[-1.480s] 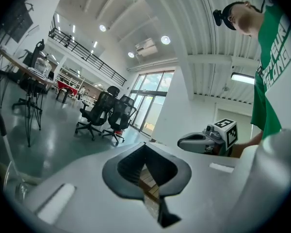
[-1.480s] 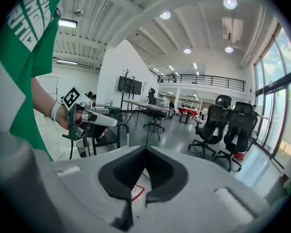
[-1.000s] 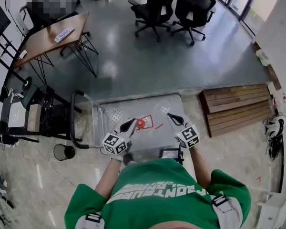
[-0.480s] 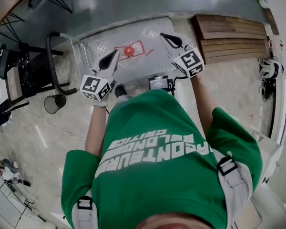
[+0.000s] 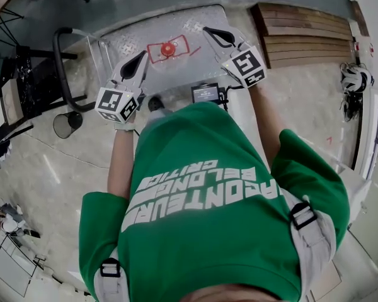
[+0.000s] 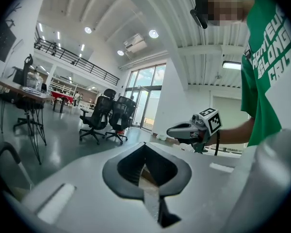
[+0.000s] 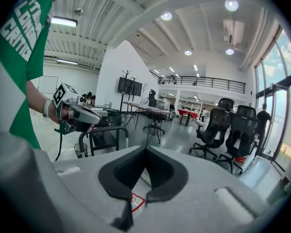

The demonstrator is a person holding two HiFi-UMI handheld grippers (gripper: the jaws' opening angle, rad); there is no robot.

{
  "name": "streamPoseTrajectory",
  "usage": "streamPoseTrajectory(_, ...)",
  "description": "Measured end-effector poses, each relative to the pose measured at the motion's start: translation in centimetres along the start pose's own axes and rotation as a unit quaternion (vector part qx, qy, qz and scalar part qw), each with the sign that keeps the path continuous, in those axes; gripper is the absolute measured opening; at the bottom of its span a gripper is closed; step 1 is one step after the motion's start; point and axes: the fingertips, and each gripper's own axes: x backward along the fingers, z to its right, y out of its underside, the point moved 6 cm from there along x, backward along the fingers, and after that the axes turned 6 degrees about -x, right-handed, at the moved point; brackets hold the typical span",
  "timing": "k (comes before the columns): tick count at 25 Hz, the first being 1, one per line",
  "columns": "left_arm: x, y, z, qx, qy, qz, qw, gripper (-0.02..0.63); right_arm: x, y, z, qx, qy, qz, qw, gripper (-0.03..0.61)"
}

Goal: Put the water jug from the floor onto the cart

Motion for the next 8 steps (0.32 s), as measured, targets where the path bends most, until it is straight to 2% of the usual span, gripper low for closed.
streamPoseTrajectory(8, 0.21, 0.89, 0.28, 0.007, 0.001, -0.008, 0.9999, 0.009, -0.12, 0.43, -0.50, 0.008, -0.006, -0.007, 1.000, -0.008)
